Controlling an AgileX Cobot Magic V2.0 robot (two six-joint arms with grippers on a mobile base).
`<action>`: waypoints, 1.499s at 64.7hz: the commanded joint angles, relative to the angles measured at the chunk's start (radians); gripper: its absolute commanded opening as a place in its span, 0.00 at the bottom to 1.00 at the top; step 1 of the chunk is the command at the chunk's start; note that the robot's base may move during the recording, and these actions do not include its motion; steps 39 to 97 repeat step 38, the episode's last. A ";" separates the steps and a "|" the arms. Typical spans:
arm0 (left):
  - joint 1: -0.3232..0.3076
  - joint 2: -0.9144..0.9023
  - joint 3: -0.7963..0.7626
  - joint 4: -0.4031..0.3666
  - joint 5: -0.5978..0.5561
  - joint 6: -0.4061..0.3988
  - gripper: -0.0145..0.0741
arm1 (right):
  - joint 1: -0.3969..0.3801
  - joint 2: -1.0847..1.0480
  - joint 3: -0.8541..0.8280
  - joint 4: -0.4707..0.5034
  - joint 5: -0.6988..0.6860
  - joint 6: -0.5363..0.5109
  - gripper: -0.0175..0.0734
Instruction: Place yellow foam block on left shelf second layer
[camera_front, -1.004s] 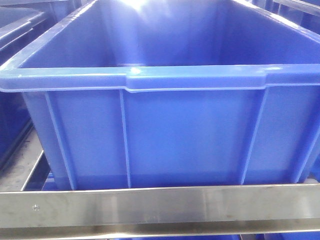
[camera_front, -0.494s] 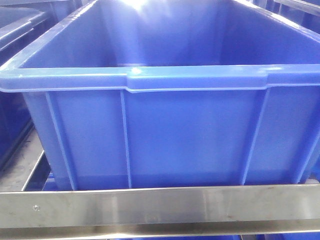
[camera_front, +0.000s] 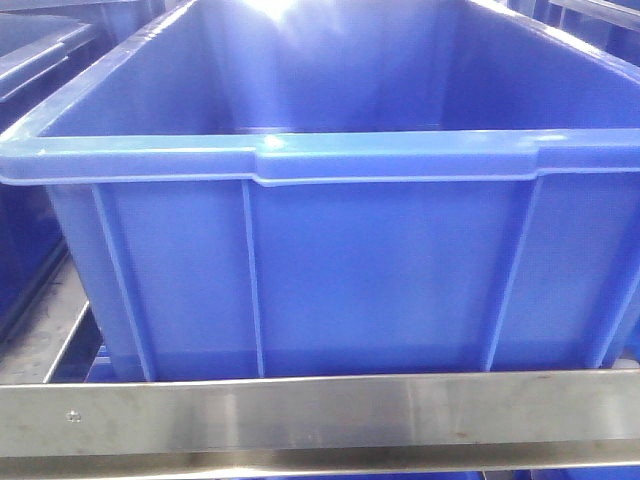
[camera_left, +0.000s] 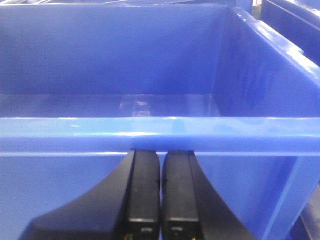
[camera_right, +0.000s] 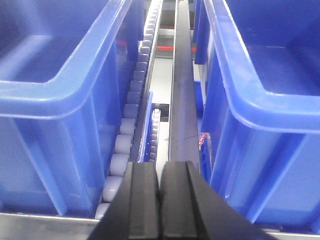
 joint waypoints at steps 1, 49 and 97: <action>0.002 -0.014 0.026 0.001 -0.086 -0.004 0.32 | -0.007 -0.018 -0.022 -0.001 -0.096 -0.005 0.25; 0.002 -0.014 0.026 0.001 -0.086 -0.004 0.32 | -0.007 -0.018 -0.022 -0.001 -0.096 -0.005 0.25; 0.002 -0.014 0.026 0.001 -0.086 -0.004 0.32 | -0.007 -0.018 -0.022 -0.001 -0.096 -0.005 0.25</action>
